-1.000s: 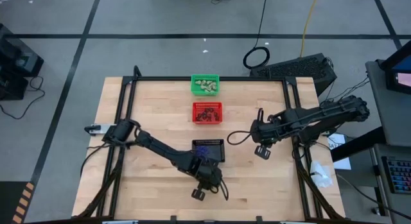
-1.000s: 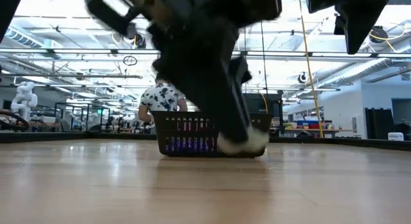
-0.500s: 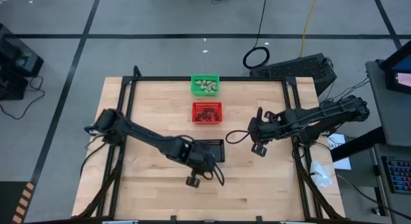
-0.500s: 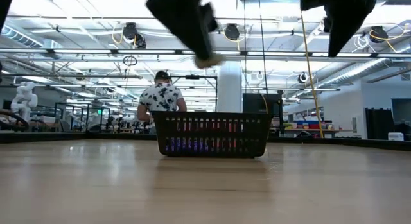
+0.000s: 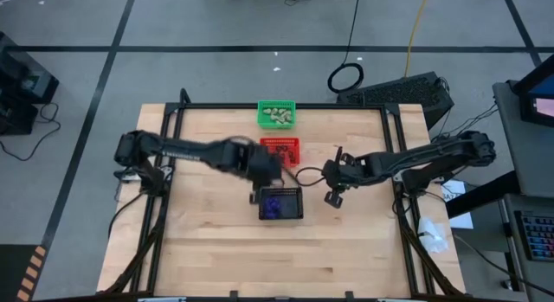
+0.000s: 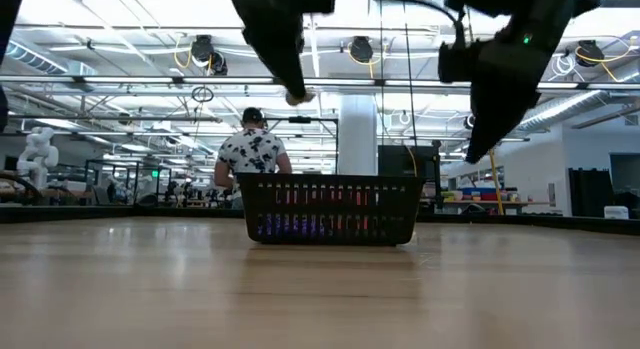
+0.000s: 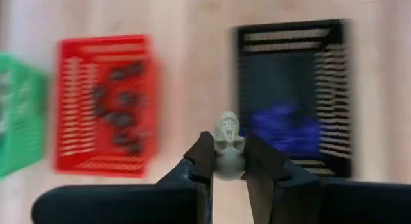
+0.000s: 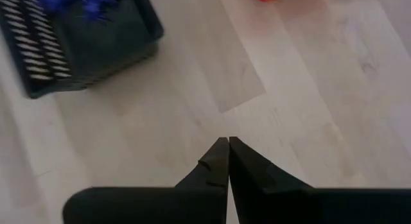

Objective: Sort Halloween decoration
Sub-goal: Put the white skull toy into the green basket

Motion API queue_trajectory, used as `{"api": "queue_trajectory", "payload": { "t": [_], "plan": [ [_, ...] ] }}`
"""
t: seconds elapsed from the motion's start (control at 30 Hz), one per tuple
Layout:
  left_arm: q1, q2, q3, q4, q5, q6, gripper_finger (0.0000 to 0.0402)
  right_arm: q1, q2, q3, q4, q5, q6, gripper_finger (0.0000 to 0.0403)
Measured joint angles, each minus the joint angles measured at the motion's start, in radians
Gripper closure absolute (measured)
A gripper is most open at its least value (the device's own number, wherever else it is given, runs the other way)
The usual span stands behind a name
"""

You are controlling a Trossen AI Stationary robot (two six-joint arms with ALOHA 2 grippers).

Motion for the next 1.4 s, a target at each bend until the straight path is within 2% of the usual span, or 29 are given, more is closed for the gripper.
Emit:
{"api": "queue_trajectory", "payload": {
  "t": [0.1,0.4,0.6,0.93,1.03,1.13,1.4],
  "plan": [
    [0.094,-0.005,0.0,-0.045,0.003,0.04,0.0357,-0.019,0.031,-0.015,-0.001,0.0,0.0,0.0403],
    [0.383,-0.003,0.0,-0.016,0.024,0.16,0.0359,-0.039,0.075,-0.014,0.006,-0.025,-0.036,0.0403],
    [0.531,0.059,0.021,0.088,0.144,0.212,0.036,-0.068,0.076,-0.014,0.013,-0.026,-0.064,0.0403],
    [0.663,0.292,0.22,0.087,0.151,0.266,0.036,-0.098,0.076,-0.014,0.031,-0.027,-0.089,0.0403],
    [0.69,0.348,0.265,0.085,0.185,0.261,0.036,-0.098,0.076,-0.014,0.036,-0.027,-0.09,0.0403],
    [0.709,0.388,0.283,0.087,0.222,0.261,0.036,-0.098,0.076,-0.014,0.036,-0.028,-0.094,0.0403],
    [0.743,0.442,0.287,0.149,0.226,0.266,0.036,-0.098,0.076,-0.014,0.045,-0.026,-0.108,0.0403]
  ]
}}
